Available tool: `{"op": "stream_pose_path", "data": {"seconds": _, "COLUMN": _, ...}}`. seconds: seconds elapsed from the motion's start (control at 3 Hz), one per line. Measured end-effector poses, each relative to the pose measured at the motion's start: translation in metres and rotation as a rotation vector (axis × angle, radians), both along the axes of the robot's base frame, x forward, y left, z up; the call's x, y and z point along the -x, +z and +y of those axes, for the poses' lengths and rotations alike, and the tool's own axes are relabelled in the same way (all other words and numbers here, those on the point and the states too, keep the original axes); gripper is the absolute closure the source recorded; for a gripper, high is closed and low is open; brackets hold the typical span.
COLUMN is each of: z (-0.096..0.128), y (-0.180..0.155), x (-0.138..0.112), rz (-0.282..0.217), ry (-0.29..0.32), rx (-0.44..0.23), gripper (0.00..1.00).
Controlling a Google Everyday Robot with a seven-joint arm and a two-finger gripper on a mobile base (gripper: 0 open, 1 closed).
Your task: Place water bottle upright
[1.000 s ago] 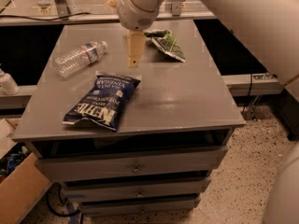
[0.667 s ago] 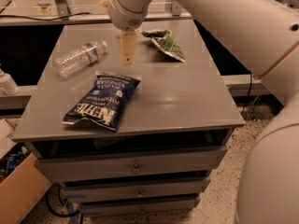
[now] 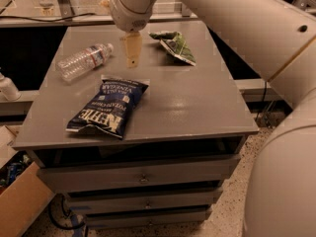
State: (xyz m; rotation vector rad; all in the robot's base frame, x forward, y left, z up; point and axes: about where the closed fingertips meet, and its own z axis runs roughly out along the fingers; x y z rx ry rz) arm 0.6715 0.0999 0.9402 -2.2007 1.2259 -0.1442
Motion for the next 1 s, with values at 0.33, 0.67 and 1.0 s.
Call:
{"op": "stream_pose_path", "data": {"seconds": 0.33, "z": 0.025, "y": -0.008, "x": -0.021, "rz": -0.034, "ry": 0.042, "rx": -0.02, "gripper": 0.0}}
{"op": "stream_pose_path", "data": {"seconds": 0.67, "z": 0.051, "y": -0.025, "x": -0.043, "rz": -0.022, "ry": 0.075, "rx": -0.016, "gripper": 0.0}}
{"op": "stream_pose_path", "data": {"seconds": 1.0, "z": 0.077, "y": -0.048, "x": -0.058, "rz": 0.025, "ry": 0.111, "rx": 0.009, "gripper": 0.0}}
